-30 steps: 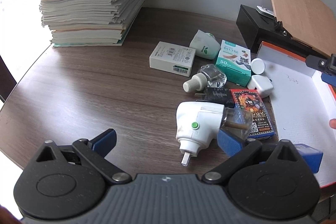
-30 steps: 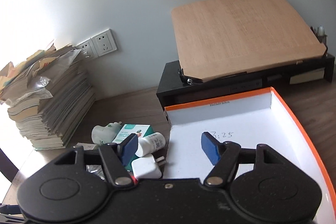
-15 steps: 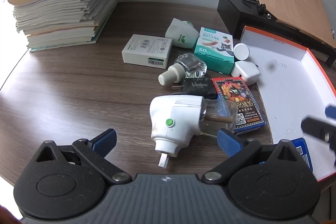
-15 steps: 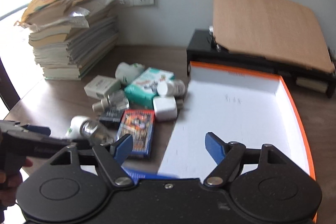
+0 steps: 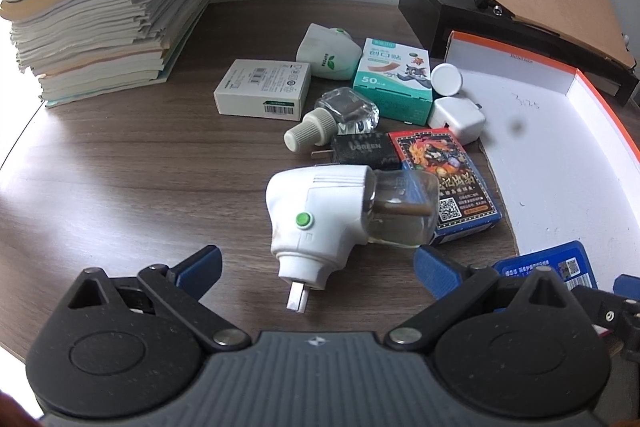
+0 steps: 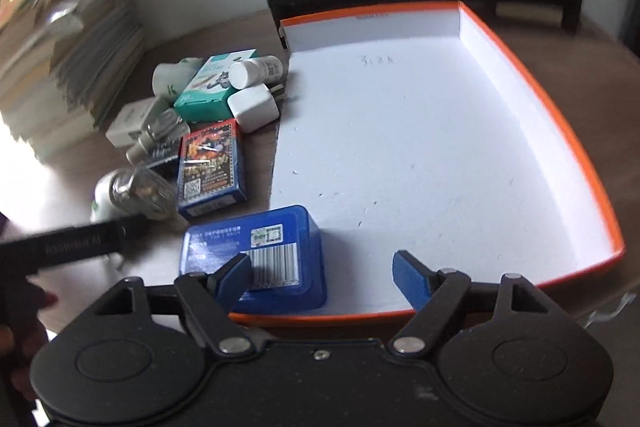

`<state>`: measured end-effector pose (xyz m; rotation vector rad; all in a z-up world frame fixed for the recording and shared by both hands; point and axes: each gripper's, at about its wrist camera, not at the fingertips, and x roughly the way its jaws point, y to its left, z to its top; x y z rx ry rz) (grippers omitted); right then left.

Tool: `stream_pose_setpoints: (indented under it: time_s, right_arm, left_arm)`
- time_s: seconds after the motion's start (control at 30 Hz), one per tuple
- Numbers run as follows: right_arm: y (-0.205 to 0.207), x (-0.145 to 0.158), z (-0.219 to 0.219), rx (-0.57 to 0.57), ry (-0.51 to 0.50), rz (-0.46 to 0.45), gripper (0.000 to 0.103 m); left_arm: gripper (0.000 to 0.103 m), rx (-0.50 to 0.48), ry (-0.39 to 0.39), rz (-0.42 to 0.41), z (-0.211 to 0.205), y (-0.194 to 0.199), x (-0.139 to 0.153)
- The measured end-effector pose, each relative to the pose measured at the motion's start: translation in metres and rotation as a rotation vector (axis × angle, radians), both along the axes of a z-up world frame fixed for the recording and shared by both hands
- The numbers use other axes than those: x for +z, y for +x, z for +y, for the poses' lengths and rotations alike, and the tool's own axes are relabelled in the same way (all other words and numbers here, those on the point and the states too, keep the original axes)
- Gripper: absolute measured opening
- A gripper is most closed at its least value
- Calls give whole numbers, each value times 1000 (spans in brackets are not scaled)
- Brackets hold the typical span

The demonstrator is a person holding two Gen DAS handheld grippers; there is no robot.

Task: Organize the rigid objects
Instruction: 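Close the right gripper on the blue tin while the left gripper grasps the white air freshener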

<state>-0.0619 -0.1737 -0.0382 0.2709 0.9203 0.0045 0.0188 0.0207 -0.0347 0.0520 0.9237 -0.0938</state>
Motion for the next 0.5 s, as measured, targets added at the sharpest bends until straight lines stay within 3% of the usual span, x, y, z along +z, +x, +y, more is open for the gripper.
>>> stream_pose_setpoints:
  time_s: [0.1,0.27,0.4,0.43,0.5]
  right_arm:
    - [6,0,14,118,147,-3,94]
    - [-2,15,28,138,105,-64,95]
    - [-7,18,26,131,89,-72,95]
    - [-8,18,27,135,90,-67,95]
    - [-10,15,30,143,79,-60,95]
  left_arm:
    - [103,-2,2,-1,1,0,-2]
    - [103,-22,6,-42,1,2,-5]
    - [73,-66,-18,-29,2,10,-16]
    - [58,-74,-7,-53,1,8,-16]
    - [56,-83,4,-62,1,8,-16]
